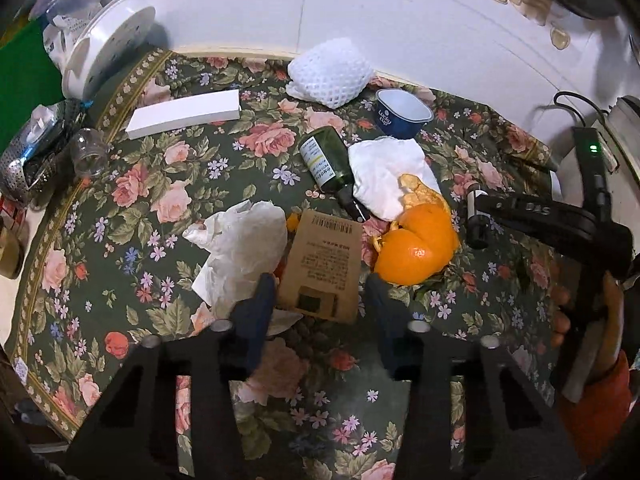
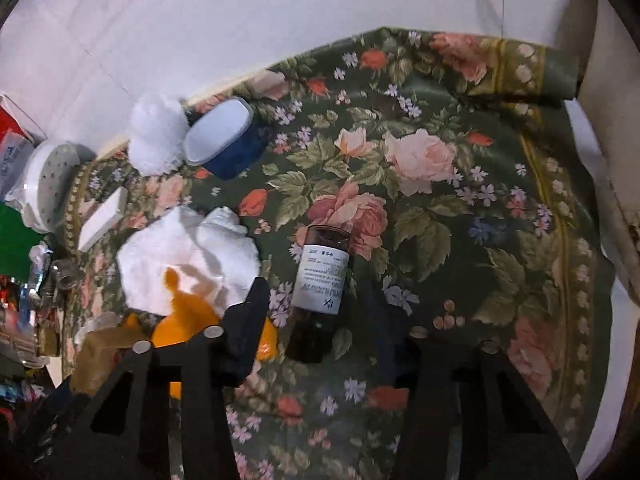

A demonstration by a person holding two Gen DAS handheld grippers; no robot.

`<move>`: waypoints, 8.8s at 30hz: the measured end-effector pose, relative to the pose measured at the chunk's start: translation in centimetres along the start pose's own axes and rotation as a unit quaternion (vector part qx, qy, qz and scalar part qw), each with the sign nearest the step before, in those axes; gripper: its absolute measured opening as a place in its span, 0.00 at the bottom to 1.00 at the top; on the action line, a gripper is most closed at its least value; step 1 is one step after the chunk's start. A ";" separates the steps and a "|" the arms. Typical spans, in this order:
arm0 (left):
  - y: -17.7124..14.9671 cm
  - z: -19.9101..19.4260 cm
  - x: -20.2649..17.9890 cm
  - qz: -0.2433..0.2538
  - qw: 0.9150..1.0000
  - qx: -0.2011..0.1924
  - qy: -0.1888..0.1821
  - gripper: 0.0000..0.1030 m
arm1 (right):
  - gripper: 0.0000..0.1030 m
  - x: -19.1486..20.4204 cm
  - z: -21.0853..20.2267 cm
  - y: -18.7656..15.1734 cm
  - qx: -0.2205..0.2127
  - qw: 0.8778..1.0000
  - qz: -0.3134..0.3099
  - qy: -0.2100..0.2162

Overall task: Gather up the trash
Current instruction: 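Grasp the cardboard box with the left tool while the right tool grasps the brown bottle, then carry the box and bottle down over the floor bin and release both, then raise both tools back toward the counter, then grasp the white plastic bag with the left tool while the right tool grasps the orange peel, then carry the bag and orange peel down to the floor bin and release both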

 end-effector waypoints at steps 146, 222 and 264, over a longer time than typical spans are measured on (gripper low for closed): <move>-22.4 -31.8 3.9 0.123 0.975 -0.178 -0.042 0.56 | 0.43 10.1 -30.9 -37.8 -0.222 0.974 -0.050 0.005; 0.4 5.9 6.8 0.077 0.990 0.075 -0.087 0.70 | 0.65 7.7 -0.3 -8.1 0.012 0.998 0.052 -0.015; -3.5 -17.9 -0.7 0.021 0.991 -0.133 -0.025 0.44 | 0.30 7.1 -22.1 -14.7 -0.132 0.982 -0.092 0.097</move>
Point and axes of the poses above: each gripper's, at about its wrist camera, not at the fingertips, and z roughly the way its jaws point, x to its left, y to its top, the point moved 5 cm from there along z, roughly the way its jaws point, and after that the axes turned 15 degrees about z, right-handed, at the moved point
